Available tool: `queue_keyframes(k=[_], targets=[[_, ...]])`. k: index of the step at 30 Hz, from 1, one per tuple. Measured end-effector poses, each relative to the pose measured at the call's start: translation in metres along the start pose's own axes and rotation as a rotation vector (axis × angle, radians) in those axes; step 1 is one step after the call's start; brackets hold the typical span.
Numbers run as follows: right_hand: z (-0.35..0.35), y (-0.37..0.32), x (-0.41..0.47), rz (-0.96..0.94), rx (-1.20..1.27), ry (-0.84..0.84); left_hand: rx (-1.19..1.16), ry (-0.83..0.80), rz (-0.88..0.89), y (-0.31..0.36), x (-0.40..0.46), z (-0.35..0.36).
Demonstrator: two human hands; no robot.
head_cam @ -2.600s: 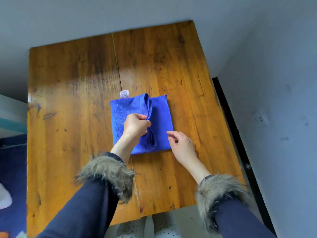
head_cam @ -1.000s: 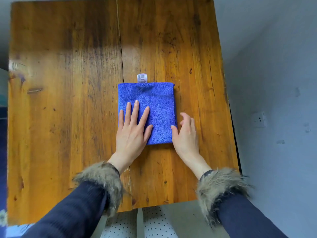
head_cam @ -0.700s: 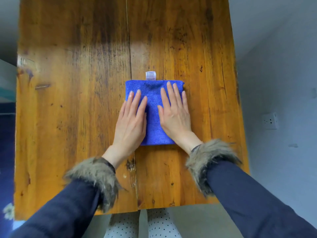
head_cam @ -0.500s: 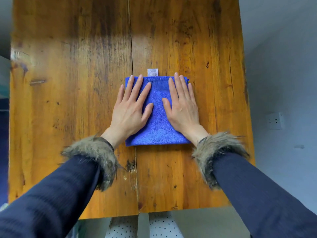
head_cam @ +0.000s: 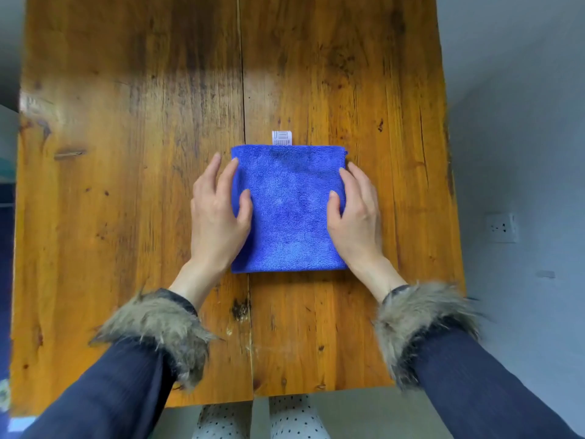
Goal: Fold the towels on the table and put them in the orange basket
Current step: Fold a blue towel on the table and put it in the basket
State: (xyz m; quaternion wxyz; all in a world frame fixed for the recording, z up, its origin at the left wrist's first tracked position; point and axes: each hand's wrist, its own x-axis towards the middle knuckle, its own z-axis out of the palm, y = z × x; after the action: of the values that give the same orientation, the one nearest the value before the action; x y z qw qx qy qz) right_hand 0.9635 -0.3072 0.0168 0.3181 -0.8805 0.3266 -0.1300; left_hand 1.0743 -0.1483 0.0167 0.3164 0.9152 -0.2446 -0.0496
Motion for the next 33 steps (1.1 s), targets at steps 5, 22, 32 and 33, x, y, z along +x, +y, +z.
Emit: queue_keyframes(k=[5,22,32,33], targets=[[-0.012,0.003,0.006,0.467,0.006,-0.194,-0.101,-0.029,-0.273,-0.002,0.000,-0.007],[-0.022,-0.007,0.029,0.751,0.234,-0.417,-0.408,-0.386,-0.687,0.005,0.025,-0.021],[-0.044,-0.020,0.023,0.802,0.567,-0.553,-0.644,-0.524,-0.742,0.003,0.020,-0.042],[-0.047,-0.022,0.022,0.788,0.578,-0.561,-0.665,-0.521,-0.751,0.003,0.019,-0.045]])
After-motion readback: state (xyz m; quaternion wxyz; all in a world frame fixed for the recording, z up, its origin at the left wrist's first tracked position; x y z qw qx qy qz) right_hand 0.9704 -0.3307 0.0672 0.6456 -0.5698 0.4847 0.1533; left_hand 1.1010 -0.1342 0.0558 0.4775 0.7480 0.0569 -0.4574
